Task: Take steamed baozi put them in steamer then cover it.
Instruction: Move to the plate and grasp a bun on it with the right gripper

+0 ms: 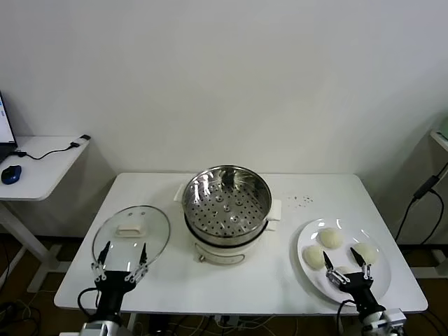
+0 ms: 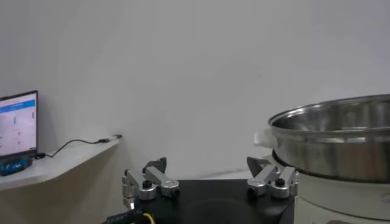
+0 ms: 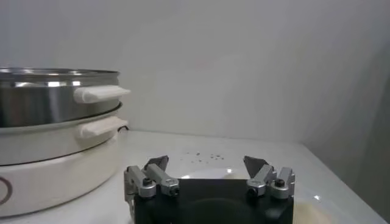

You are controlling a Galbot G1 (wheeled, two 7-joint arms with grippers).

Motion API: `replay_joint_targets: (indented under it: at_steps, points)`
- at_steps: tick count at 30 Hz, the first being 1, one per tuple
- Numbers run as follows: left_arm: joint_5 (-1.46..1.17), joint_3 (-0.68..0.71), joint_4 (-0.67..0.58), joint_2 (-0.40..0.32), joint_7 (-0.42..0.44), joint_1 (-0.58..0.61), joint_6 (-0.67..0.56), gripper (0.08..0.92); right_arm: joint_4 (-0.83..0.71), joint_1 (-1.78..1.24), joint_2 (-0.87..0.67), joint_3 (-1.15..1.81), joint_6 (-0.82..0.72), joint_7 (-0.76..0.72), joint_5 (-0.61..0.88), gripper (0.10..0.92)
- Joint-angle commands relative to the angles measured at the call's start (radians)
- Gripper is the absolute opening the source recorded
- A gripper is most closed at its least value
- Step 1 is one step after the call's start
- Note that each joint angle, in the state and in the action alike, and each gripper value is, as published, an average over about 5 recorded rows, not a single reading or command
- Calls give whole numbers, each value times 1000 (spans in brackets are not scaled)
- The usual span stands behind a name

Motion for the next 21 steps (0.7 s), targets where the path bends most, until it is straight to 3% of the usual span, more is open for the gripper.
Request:
replay_joint_targets:
  at_steps: [1,4,11,21]
  points:
    - [2,1,-3,1,-3,3,2,823,-1,8,-14,6,-1,-36,-12,823]
    - [2,2,-5,6,-8,7,2,823,-7,42,-120,24,-73,-124,-92,823]
    - [2,16,-3,21,-29,18,7,823,-75,187,-523,-39,-314,-426,-218,823]
    - [-4,19,20,29,-41,17,0,823,-285,631,-881,-430,-296,-691,-354,823]
